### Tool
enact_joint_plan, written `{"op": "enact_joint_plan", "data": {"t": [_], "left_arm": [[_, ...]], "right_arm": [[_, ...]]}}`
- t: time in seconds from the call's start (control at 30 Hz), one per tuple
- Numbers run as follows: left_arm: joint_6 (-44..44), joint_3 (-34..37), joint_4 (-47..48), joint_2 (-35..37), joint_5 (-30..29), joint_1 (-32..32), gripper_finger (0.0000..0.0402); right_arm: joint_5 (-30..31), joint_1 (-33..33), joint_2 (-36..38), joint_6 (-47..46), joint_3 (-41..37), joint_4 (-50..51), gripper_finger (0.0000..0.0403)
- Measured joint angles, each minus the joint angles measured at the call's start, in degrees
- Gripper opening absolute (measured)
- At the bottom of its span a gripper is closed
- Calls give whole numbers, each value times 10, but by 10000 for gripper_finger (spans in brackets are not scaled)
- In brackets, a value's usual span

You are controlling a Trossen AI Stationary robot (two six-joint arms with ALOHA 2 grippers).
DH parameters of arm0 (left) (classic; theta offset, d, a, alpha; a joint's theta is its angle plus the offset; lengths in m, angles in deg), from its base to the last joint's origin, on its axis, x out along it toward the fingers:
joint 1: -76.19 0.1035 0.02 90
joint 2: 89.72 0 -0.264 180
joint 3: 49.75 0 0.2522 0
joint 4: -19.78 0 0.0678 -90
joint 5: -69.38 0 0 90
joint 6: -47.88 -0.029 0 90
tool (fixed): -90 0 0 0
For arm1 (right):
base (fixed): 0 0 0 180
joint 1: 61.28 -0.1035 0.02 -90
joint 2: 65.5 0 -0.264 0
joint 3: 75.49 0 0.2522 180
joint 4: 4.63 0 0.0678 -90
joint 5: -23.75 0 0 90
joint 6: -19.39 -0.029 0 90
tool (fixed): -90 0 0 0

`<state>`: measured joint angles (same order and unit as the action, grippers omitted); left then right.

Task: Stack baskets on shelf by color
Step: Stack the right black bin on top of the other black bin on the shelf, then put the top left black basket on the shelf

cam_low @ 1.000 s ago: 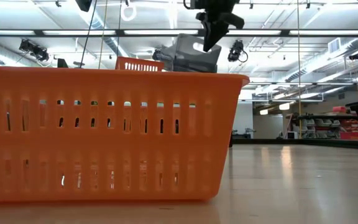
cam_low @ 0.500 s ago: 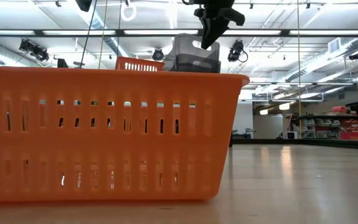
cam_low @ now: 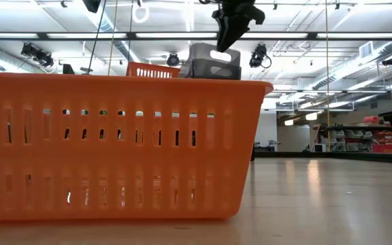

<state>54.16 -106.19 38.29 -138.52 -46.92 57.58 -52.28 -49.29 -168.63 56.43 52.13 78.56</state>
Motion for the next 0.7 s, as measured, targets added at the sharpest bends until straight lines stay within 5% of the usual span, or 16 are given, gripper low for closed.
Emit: {"op": "enact_joint_plan", "data": {"t": [0.2,0.7], "left_arm": [[1,0,0,0,0,0,149],[5,0,25,0,0,0,149]], "right_arm": [[-32,0,1,-11,-3,5,107],[29,-18,22,-67,-6,-19,102]]}}
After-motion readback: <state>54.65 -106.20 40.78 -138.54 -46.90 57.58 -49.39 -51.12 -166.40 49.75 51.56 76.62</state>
